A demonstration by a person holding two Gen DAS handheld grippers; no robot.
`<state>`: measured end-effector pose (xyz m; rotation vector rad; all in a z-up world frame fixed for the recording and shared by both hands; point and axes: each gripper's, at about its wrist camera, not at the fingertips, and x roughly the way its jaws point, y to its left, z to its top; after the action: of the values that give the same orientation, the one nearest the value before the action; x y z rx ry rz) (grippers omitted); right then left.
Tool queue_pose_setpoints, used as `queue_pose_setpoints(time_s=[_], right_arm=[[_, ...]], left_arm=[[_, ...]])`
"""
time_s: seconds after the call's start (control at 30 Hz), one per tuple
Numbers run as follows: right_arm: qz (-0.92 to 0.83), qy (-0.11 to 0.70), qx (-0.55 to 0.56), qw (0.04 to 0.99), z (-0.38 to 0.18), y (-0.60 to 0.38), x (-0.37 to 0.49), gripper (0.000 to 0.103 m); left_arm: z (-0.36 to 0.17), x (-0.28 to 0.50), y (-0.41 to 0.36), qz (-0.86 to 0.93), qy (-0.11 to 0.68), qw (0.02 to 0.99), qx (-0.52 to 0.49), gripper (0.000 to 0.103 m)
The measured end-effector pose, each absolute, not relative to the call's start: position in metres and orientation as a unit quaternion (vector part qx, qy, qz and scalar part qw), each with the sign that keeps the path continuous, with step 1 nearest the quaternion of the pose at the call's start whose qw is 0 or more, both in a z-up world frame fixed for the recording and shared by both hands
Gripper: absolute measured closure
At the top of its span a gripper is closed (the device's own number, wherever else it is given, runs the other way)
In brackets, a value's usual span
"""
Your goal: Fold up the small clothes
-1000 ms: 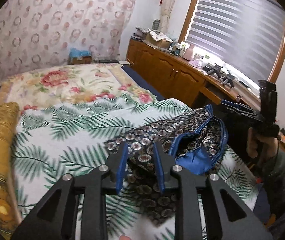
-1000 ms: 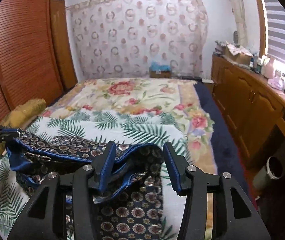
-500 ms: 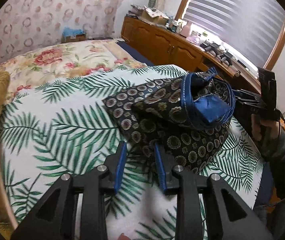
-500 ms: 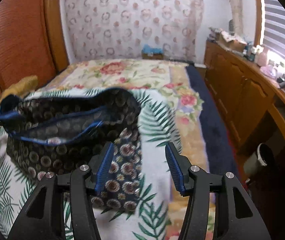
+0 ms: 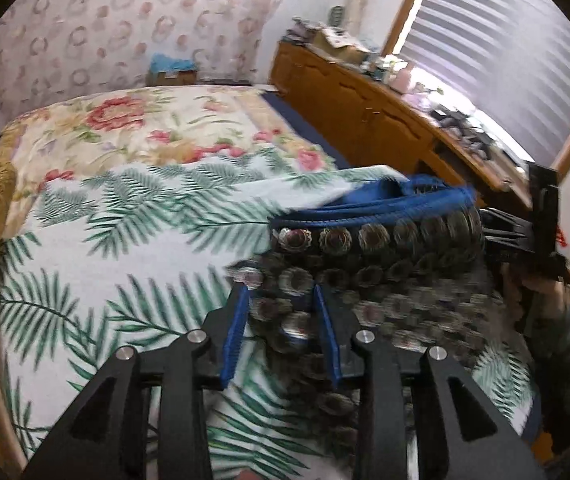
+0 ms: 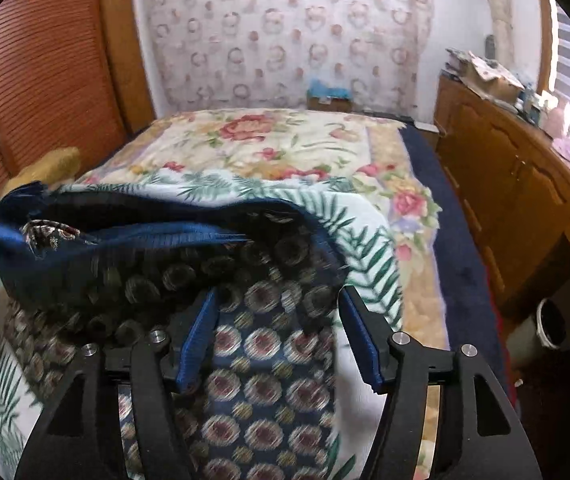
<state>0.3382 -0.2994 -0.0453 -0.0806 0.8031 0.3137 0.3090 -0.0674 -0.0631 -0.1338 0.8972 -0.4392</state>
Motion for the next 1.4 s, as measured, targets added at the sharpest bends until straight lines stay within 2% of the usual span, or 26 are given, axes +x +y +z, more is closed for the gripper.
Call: queue_pose_setpoints(time_s=[0.27,0.47,1.03,1.13,1.17,1.2,1.27,1.33,1.4], right_arm=[[0.152,0.399,-0.011,0.904,-0.047,-0.312,0.341,0.039],[0.164,0.403,-0.011,0.900,-0.048,-0.302,0.335,0.030],[0.188,0.439,-0.002,0.879,-0.070,-0.294,0.351,0.032],[0.194,0.437,-0.006,0.878,-0.069,-0.291,0.351,0.038],[0.199,0.437,-0.007,0.877,-0.069,-0.291,0.350,0.042],[0.209,0.437,-0.005,0.875,-0.069,-0.289,0.349,0.050],[0.217,0.436,-0.010,0.874,-0.070,-0.286,0.348,0.062],[0.245,0.437,0.004,0.865,-0.070,-0.284,0.346,0.089],[0.248,0.431,-0.005,0.868,-0.070,-0.280,0.342,0.092]], left_arm=[[-0.074,0.318,-0.062,-0.223,0.440,0.865,-0.092,0.070],[-0.083,0.322,-0.070,-0.232,0.451,0.857,-0.085,0.068],[-0.095,0.338,-0.084,-0.194,0.470,0.860,-0.044,0.067],[-0.096,0.341,-0.082,-0.207,0.469,0.857,-0.056,0.067],[-0.096,0.341,-0.081,-0.213,0.468,0.855,-0.061,0.067],[-0.097,0.342,-0.080,-0.221,0.467,0.853,-0.067,0.067],[-0.097,0.343,-0.077,-0.231,0.468,0.850,-0.075,0.077],[-0.098,0.343,-0.075,-0.244,0.470,0.844,-0.086,0.091],[-0.097,0.340,-0.074,-0.257,0.464,0.842,-0.096,0.101]])
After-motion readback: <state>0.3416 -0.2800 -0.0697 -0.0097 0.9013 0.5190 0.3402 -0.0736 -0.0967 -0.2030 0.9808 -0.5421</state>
